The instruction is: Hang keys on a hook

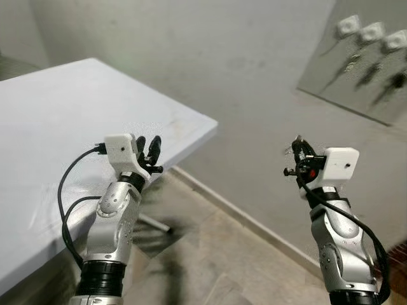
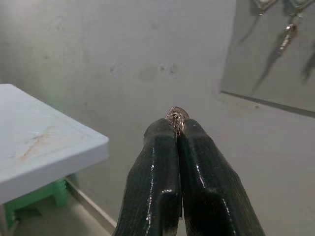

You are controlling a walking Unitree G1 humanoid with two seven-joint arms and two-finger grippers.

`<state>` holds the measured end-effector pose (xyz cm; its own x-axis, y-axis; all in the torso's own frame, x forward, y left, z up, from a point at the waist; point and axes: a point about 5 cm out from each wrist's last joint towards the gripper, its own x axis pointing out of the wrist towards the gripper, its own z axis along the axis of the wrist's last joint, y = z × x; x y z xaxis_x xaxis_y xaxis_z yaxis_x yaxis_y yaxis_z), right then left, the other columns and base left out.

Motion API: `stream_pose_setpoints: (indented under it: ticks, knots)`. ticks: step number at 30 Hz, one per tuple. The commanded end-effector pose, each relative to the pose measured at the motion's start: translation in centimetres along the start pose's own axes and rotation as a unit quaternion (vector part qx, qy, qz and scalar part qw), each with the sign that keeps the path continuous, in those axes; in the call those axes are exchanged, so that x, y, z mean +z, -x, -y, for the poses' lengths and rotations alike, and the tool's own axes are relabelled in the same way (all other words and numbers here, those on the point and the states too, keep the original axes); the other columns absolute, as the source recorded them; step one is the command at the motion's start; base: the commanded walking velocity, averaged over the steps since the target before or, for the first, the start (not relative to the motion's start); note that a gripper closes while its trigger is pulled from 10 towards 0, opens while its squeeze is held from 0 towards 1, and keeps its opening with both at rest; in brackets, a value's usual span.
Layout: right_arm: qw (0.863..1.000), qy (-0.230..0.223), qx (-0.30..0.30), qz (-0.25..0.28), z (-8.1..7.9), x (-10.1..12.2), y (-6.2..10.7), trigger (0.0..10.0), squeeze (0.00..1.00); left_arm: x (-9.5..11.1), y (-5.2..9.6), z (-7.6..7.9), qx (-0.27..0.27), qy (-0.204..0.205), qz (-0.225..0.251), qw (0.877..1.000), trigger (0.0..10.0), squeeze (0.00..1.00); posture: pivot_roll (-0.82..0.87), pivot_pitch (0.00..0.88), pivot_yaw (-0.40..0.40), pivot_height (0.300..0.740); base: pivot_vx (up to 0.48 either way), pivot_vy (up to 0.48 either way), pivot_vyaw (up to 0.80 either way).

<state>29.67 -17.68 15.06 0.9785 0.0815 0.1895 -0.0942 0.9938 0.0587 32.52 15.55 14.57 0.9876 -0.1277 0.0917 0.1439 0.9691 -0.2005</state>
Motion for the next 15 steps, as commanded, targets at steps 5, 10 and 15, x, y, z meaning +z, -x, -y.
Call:
stream_pose_setpoints:
  ticks: [5,10,15]
  knots:
    - [1.000,0.006,-0.003,0.006,0.20,0.43,-0.20,10.0,0.00,-0.02,-0.27,0.21,-0.001,-0.001,-0.006,1.000,10.0,0.00,0.13,0.000,-0.055,0.736,0.000,0.000,-0.69]
    - [1.000,0.007,-0.001,0.003,0.21,0.38,-0.19,10.0,0.00,-0.10,-0.27,0.44,-0.003,0.004,-0.007,1.000,10.0,0.00,0.13,0.000,-0.056,0.736,0.000,0.000,-0.61]
    - [1.000,-0.010,-0.001,0.005,0.16,0.36,-0.06,10.0,0.00,-0.14,-0.24,0.43,-0.002,0.005,-0.008,1.000,10.0,0.00,0.13,0.000,-0.056,0.736,0.000,0.000,-0.22]
